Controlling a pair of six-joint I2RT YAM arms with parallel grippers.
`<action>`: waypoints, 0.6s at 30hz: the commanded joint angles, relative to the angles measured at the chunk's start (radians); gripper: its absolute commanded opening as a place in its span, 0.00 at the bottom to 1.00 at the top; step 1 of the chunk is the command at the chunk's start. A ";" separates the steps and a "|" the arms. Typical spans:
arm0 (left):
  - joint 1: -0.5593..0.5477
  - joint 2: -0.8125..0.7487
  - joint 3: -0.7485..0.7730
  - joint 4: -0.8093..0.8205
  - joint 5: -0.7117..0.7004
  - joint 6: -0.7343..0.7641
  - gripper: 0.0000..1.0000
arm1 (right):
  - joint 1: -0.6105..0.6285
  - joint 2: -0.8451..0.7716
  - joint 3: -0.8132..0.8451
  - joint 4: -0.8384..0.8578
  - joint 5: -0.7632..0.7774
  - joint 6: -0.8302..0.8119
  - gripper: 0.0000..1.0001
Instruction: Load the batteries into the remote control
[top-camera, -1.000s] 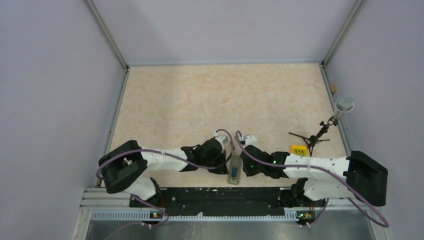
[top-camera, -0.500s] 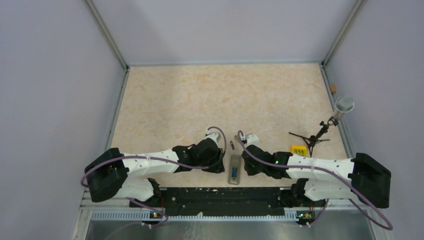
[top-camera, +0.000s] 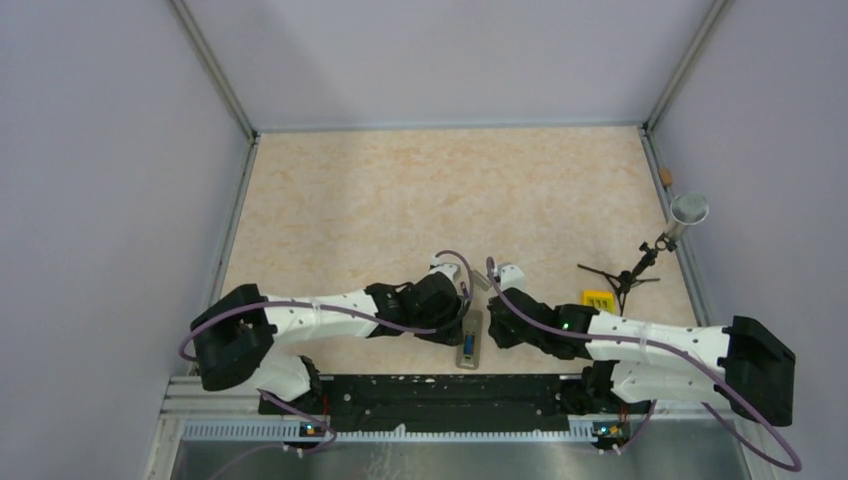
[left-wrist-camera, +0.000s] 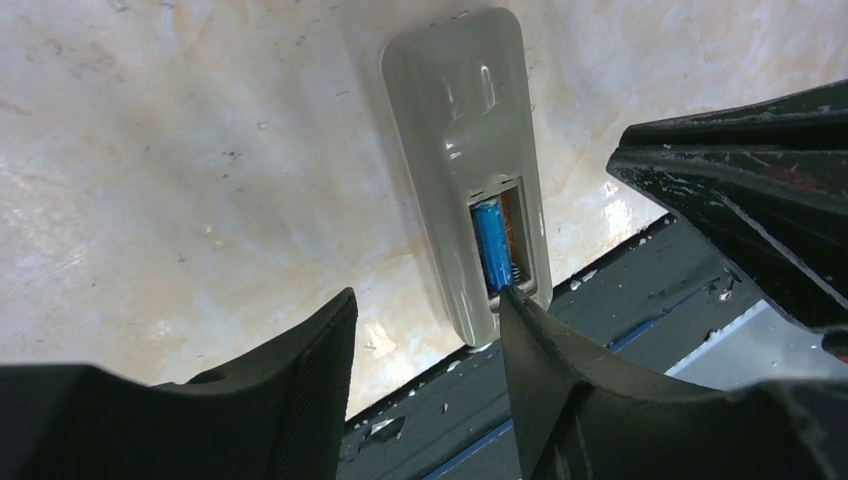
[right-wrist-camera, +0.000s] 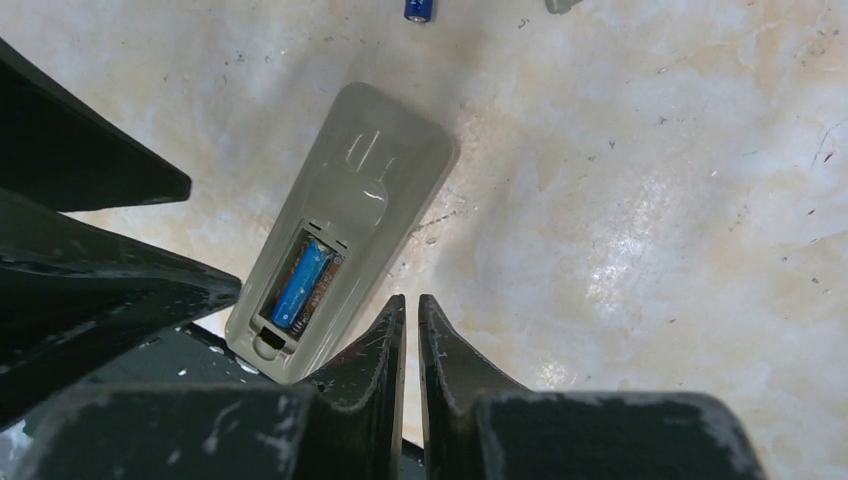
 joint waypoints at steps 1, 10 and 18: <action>-0.028 0.061 0.082 -0.038 -0.036 0.016 0.56 | 0.009 -0.040 -0.011 0.000 0.024 0.006 0.08; -0.058 0.154 0.159 -0.077 -0.075 0.014 0.55 | 0.010 -0.093 -0.043 0.001 0.020 0.012 0.09; -0.070 0.219 0.212 -0.113 -0.090 0.018 0.53 | 0.009 -0.131 -0.060 0.000 0.020 0.014 0.09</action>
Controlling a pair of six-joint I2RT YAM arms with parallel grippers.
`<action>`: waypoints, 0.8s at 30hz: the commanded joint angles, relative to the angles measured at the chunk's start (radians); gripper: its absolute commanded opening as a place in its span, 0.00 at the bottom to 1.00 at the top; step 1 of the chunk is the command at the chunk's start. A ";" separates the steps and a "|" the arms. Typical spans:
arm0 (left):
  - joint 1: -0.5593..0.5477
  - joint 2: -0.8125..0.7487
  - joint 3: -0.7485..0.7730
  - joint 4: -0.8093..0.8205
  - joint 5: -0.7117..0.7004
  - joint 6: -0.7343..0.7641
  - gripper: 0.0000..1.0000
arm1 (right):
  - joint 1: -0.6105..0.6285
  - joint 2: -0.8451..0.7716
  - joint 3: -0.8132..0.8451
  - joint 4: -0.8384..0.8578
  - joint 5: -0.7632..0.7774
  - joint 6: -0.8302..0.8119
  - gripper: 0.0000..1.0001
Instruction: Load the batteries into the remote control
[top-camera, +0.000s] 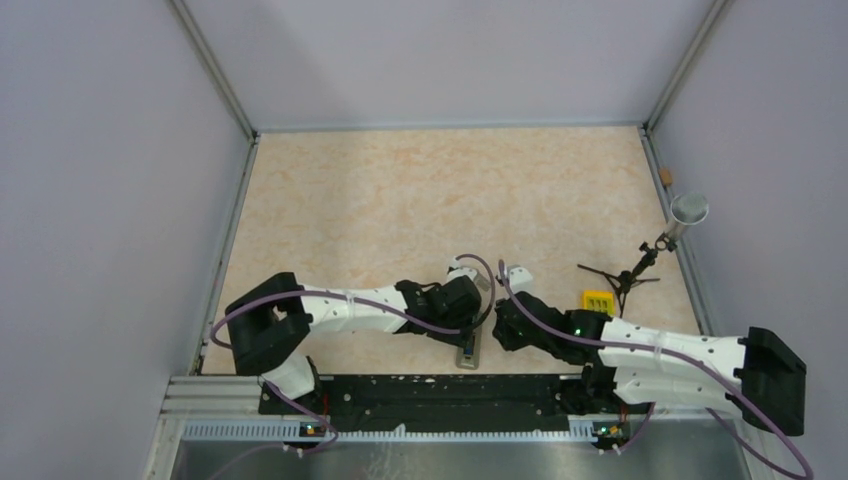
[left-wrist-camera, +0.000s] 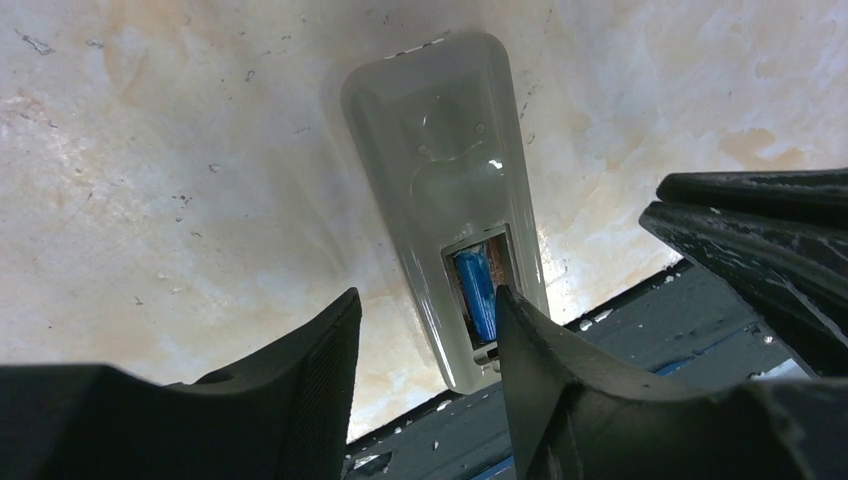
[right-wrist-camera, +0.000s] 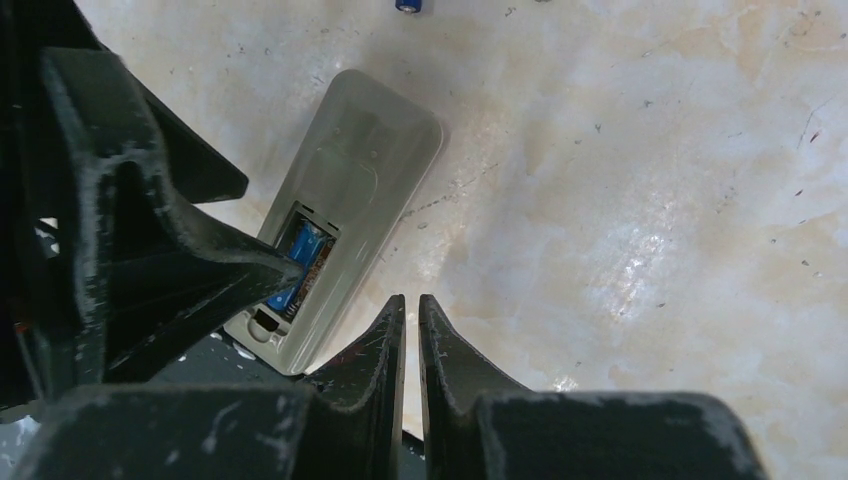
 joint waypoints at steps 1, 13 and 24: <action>-0.008 0.030 0.048 -0.023 -0.023 0.009 0.52 | 0.010 -0.030 -0.009 0.004 0.019 0.009 0.09; -0.019 0.089 0.073 -0.034 -0.030 0.003 0.48 | 0.009 -0.051 -0.025 0.005 0.012 0.008 0.09; -0.029 0.129 0.083 -0.039 -0.029 -0.005 0.20 | 0.011 -0.064 -0.031 0.004 0.008 0.008 0.09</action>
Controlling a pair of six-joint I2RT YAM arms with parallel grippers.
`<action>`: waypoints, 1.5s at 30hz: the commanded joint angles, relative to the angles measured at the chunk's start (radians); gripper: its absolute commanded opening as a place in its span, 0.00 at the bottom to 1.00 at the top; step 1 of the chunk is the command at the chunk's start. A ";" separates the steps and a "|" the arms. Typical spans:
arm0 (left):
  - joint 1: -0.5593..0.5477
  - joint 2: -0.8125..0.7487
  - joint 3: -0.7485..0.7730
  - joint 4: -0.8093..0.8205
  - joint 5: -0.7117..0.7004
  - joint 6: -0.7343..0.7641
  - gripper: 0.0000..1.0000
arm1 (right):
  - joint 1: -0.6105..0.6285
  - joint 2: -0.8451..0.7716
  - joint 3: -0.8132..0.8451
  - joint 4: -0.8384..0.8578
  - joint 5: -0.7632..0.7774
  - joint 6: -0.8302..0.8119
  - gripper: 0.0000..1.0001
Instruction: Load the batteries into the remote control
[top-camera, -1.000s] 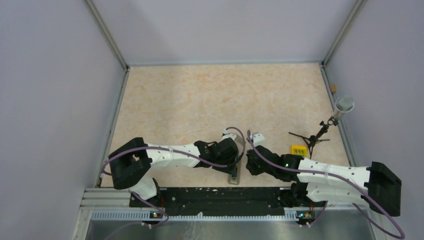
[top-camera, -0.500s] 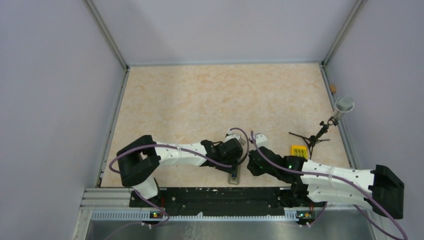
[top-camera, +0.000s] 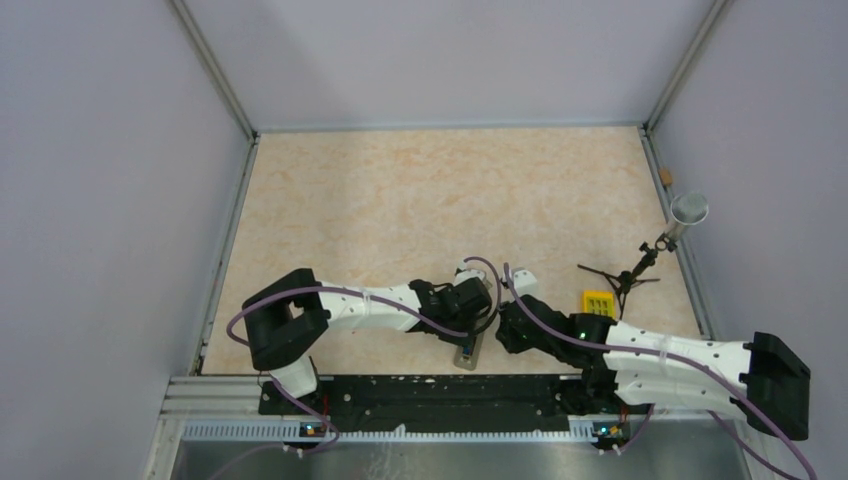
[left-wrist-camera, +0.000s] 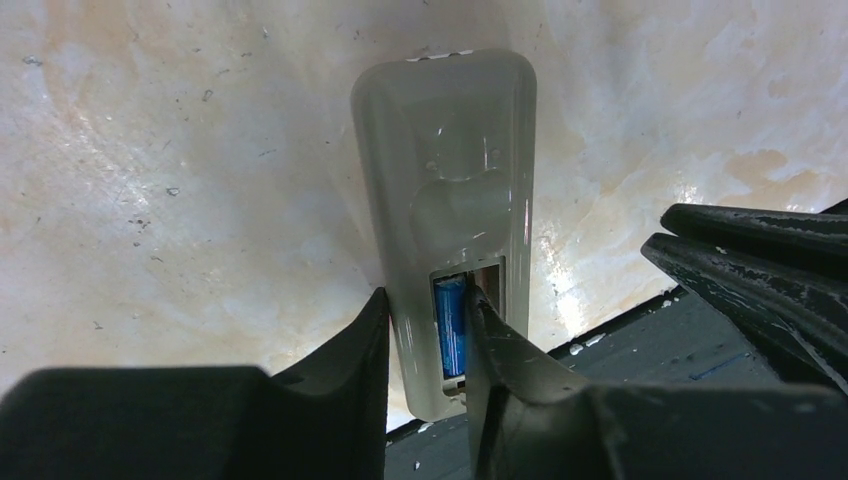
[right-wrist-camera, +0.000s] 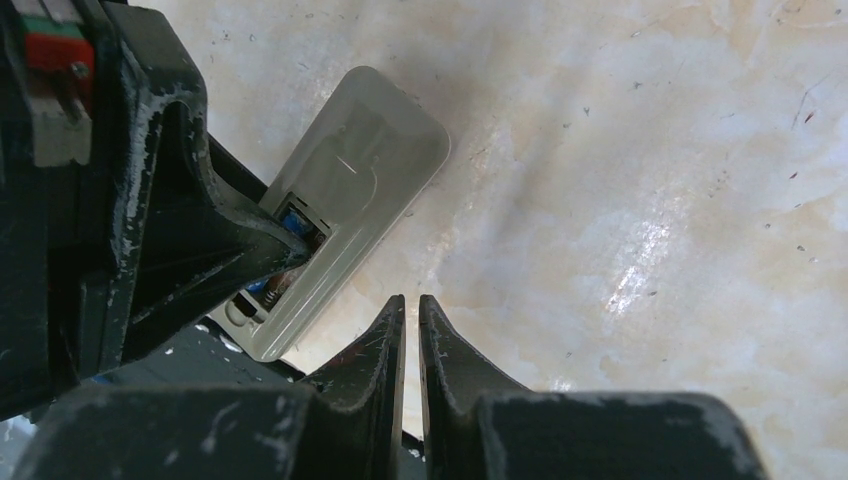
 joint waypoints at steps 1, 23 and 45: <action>-0.011 0.037 0.010 -0.009 -0.022 0.013 0.16 | 0.010 -0.015 0.008 0.005 0.008 0.000 0.09; -0.013 0.003 0.003 -0.005 -0.049 0.032 0.21 | 0.010 -0.017 0.038 -0.027 0.033 -0.006 0.22; -0.013 -0.210 -0.088 -0.019 -0.116 0.054 0.43 | 0.011 0.049 0.054 0.024 -0.025 -0.011 0.27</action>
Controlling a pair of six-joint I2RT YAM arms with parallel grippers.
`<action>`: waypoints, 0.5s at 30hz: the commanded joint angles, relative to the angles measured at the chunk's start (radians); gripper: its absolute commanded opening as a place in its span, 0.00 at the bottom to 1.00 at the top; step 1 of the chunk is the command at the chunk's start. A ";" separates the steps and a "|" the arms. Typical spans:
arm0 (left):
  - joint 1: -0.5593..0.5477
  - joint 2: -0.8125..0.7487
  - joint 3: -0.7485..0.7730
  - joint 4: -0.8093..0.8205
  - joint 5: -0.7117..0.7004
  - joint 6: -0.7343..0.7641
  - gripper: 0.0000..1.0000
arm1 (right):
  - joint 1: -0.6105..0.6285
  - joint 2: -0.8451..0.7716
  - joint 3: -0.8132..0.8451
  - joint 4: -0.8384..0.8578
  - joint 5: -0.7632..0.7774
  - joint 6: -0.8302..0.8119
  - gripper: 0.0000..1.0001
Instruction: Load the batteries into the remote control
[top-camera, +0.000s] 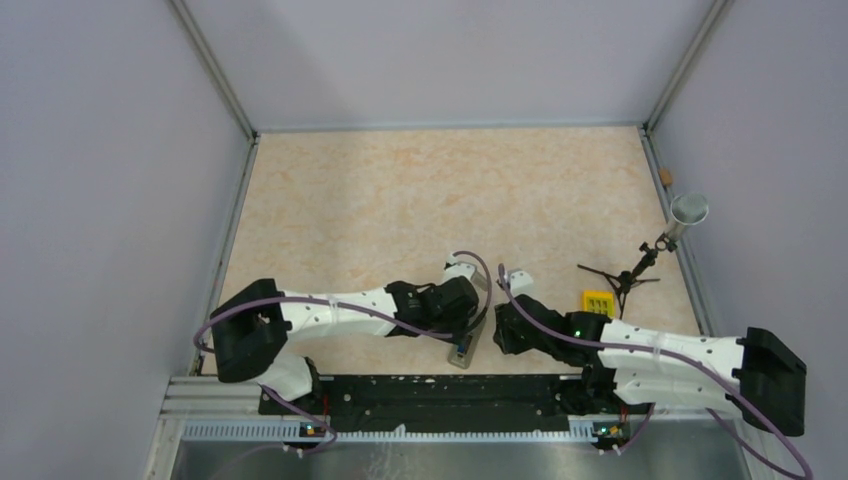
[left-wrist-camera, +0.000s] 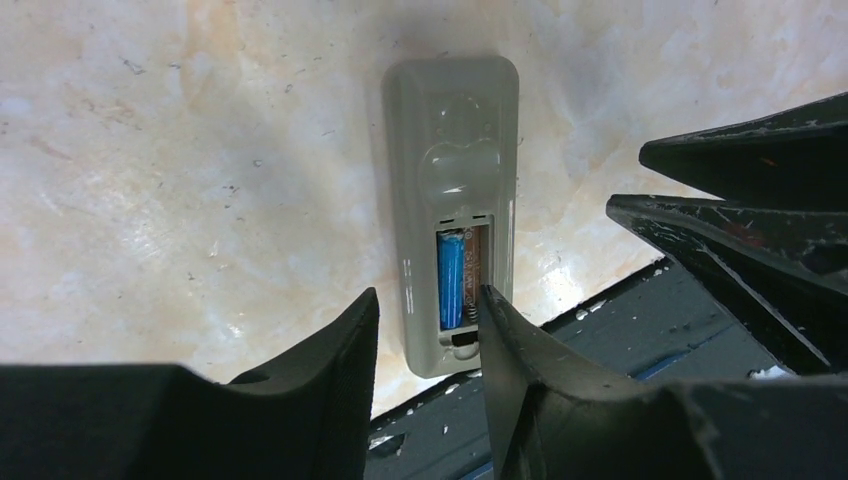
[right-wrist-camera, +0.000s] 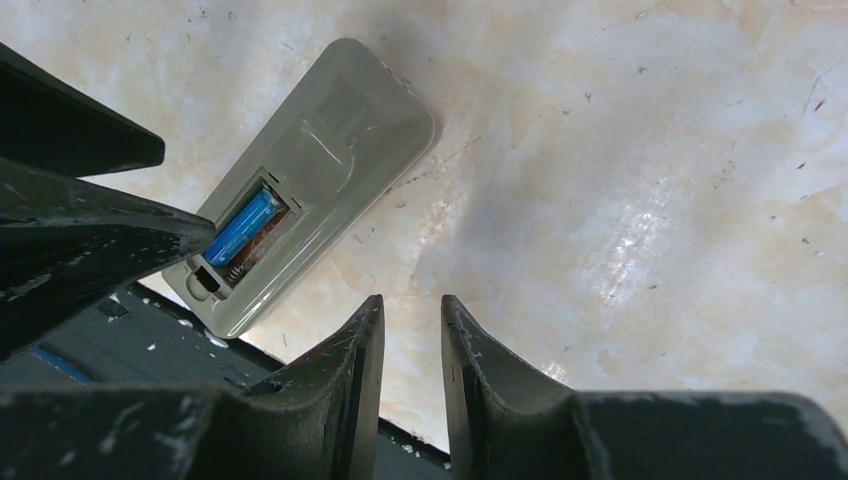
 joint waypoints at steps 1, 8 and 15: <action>-0.005 -0.065 -0.043 -0.004 -0.043 0.010 0.43 | 0.010 0.013 0.035 0.055 -0.031 -0.012 0.26; -0.004 -0.131 -0.114 -0.009 -0.099 -0.010 0.44 | 0.010 0.068 -0.004 0.204 -0.190 -0.029 0.09; 0.019 -0.199 -0.186 0.021 -0.121 -0.024 0.44 | 0.015 0.149 -0.006 0.240 -0.232 -0.033 0.00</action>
